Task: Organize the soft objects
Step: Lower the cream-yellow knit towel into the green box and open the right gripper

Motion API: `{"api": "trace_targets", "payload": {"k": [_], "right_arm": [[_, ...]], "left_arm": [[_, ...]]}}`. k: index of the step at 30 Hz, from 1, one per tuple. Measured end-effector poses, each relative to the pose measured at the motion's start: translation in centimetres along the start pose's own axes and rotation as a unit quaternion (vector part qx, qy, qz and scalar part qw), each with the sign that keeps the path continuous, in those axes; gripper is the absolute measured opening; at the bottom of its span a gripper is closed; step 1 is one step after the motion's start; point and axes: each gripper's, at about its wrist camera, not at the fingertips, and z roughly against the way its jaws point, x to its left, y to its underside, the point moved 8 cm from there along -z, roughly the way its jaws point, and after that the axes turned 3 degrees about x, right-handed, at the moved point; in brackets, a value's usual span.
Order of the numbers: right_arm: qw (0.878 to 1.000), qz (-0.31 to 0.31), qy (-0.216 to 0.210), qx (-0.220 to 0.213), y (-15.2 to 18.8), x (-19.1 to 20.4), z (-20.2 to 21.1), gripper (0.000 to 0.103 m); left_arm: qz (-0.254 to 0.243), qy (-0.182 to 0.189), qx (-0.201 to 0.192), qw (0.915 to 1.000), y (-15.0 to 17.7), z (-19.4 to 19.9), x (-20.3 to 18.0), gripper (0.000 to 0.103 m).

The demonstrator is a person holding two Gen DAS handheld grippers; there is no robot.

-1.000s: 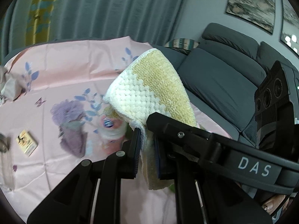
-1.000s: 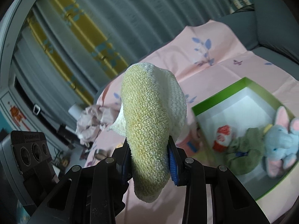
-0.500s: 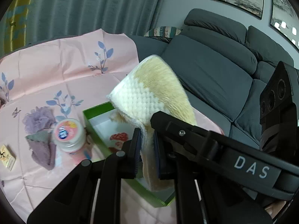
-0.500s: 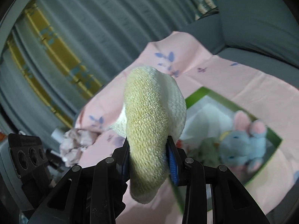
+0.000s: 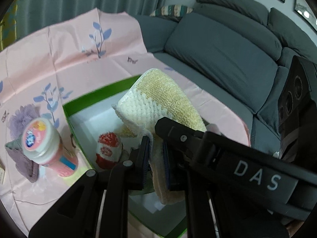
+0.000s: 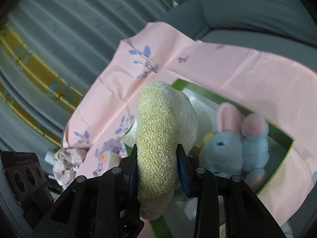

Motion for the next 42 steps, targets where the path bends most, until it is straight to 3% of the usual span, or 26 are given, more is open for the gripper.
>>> {"api": "trace_targets", "payload": {"k": [4, 8, 16, 22, 28, 33, 38, 42], "right_arm": [[0.999, -0.026, 0.019, 0.019, 0.1, -1.8, -1.0, 0.038], [0.999, -0.04, 0.02, 0.023, 0.1, -2.7, -1.2, 0.038], [0.998, -0.053, 0.025, 0.036, 0.1, -3.2, -1.6, 0.038], [0.997, -0.059, 0.023, 0.045, 0.3, -3.4, -2.0, 0.038], [0.998, -0.058, 0.02, 0.029, 0.2, -3.3, -1.1, 0.04], [0.998, -0.055, -0.006, 0.025, 0.3, -2.5, -0.5, 0.067], [0.999, -0.039, 0.009, 0.009, 0.3, -1.6, 0.4, 0.074], [1.0, -0.024, 0.016, 0.003, 0.6, -0.7, 1.0, 0.075]], "left_arm": [[0.007, 0.0, 0.027, 0.9996, 0.4, -1.7, -0.1, 0.01], [-0.011, -0.013, 0.03, 0.9994, 0.1, -2.4, -0.6, 0.01], [0.006, -0.019, 0.063, 0.9978, 0.4, -4.2, 0.1, 0.01], [0.018, -0.021, 0.067, 0.9974, 0.7, -4.5, 0.5, 0.014], [-0.002, -0.037, 0.036, 0.9987, 0.2, -2.0, 0.2, 0.031], [0.02, -0.02, 0.029, 0.9992, 0.5, 0.6, 0.9, 0.043], [0.034, -0.007, -0.001, 0.9994, 0.6, 4.5, 1.6, 0.068], [0.051, -0.006, -0.018, 0.9985, 1.1, 7.2, 2.7, 0.073]]}}
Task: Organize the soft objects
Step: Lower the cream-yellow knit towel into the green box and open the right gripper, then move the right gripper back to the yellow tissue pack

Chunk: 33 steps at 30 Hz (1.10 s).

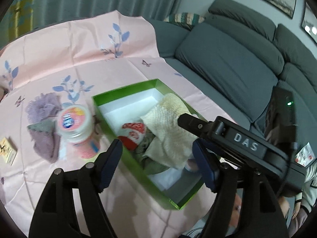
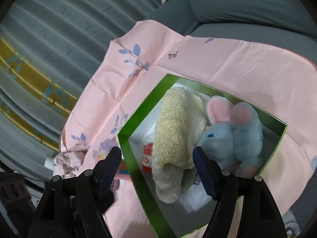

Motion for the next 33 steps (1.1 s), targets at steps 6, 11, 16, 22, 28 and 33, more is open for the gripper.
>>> {"api": "trace_targets", "payload": {"k": [6, 11, 16, 22, 28, 33], "right_arm": [[1.0, 0.03, 0.006, -0.003, 0.7, 1.9, 0.5, 0.076], [0.998, 0.058, 0.01, -0.004, 1.5, 3.7, 0.6, 0.084], [0.996, 0.094, 0.007, 0.001, 2.6, 6.2, 0.3, 0.084], [0.991, 0.129, -0.005, 0.017, 4.5, 9.3, -0.6, 0.084], [0.985, 0.168, 0.004, 0.035, 6.9, 12.1, -2.4, 0.084], [0.974, 0.215, 0.009, 0.073, 9.9, 15.8, -5.4, 0.084]], "left_arm": [[0.035, -0.01, -0.019, 0.9992, 1.3, 4.4, 3.6, 0.078], [0.082, -0.049, -0.04, 0.9947, 3.0, 8.3, 8.7, 0.083], [0.121, -0.101, -0.046, 0.9865, 5.4, 11.1, 14.1, 0.087], [0.18, -0.15, -0.046, 0.971, 8.7, 13.1, 20.3, 0.087], [0.243, -0.177, -0.054, 0.9524, 11.4, 13.0, 26.1, 0.087], [0.292, -0.194, -0.048, 0.9353, 12.8, 13.3, 30.1, 0.086]]}}
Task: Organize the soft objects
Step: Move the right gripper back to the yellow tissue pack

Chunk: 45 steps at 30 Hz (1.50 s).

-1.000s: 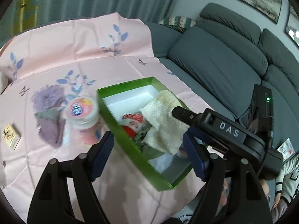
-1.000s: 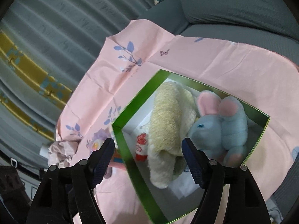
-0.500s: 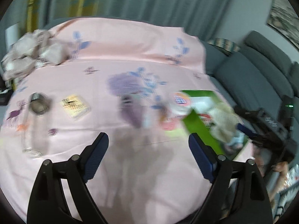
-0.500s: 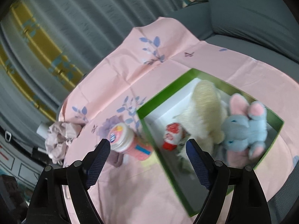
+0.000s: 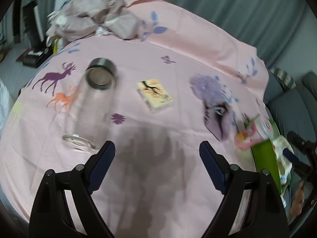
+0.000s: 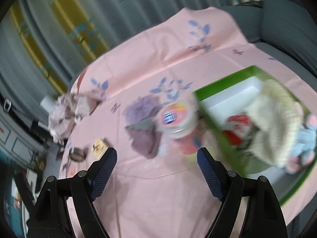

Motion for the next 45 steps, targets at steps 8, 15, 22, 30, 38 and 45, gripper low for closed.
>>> {"api": "trace_targets", "payload": {"k": [8, 15, 22, 30, 38, 45], "right_arm": [[0.992, 0.09, -0.015, 0.082, 0.7, 9.8, -8.4, 0.084], [0.972, 0.171, -0.009, 0.161, 3.3, 15.7, -17.9, 0.084], [0.961, 0.22, 0.006, 0.168, 4.5, 17.9, -22.9, 0.084], [0.963, 0.199, -0.024, 0.181, 5.1, 17.4, -23.7, 0.052], [0.971, 0.133, -0.036, 0.197, 6.1, 13.7, -18.2, 0.05], [0.97, 0.109, -0.006, 0.218, 9.6, 9.5, -12.9, 0.051]], "left_arm": [[0.059, -0.014, 0.003, 0.9981, -1.3, 0.3, 3.9, 0.077], [0.087, -0.016, 0.014, 0.996, -1.7, 0.2, 5.6, 0.061], [0.081, -0.012, 0.018, 0.9965, -1.9, 0.0, 5.6, 0.06], [0.072, -0.002, 0.024, 0.9971, -1.5, -0.1, 4.7, 0.06], [0.062, 0.006, 0.028, 0.9977, -1.2, -0.1, 3.8, 0.06], [0.037, -0.001, 0.038, 0.9986, 0.1, -0.9, 2.2, 0.058]]}}
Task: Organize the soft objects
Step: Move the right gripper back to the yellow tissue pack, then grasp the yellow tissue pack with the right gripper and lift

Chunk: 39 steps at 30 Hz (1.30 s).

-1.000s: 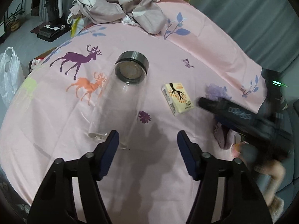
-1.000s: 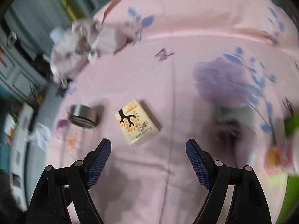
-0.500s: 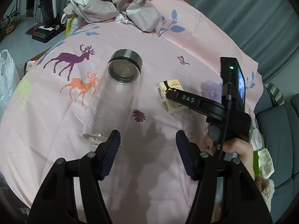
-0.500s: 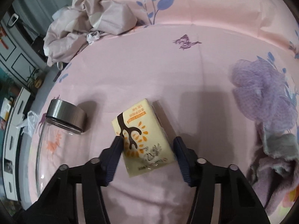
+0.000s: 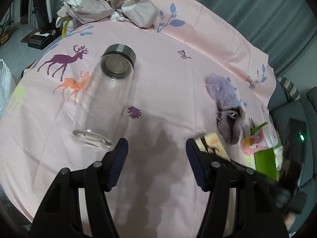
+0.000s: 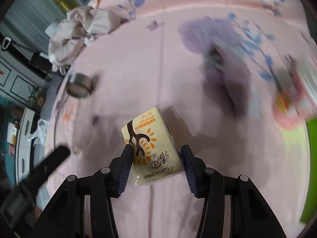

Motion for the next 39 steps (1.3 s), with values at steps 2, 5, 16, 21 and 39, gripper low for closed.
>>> {"api": "trace_targets", "payload": {"k": [2, 5, 16, 21, 39], "right_arm": [[1.0, 0.007, 0.009, -0.009, 1.4, -0.4, 0.5, 0.051], [1.0, 0.012, 0.002, -0.001, 2.6, -1.1, 0.5, 0.054], [0.996, 0.001, -0.013, -0.09, 1.0, -3.4, 5.2, 0.069], [0.996, -0.012, -0.068, -0.05, 0.9, -3.5, 3.4, 0.052], [0.992, 0.01, -0.091, -0.091, 0.8, -2.2, 6.8, 0.039]], "left_arm": [[-0.008, -0.002, 0.007, 0.9999, 0.6, -0.3, -0.4, 0.055], [-0.016, 0.001, 0.02, 0.9997, 1.4, -0.9, -1.0, 0.05], [-0.061, 0.05, 0.081, 0.9936, 5.3, -3.4, -4.7, 0.035], [-0.069, 0.092, 0.117, 0.9865, 7.3, -4.5, -6.8, 0.032], [-0.146, 0.113, 0.01, 0.9827, 5.6, 0.3, -12.6, 0.025]]}}
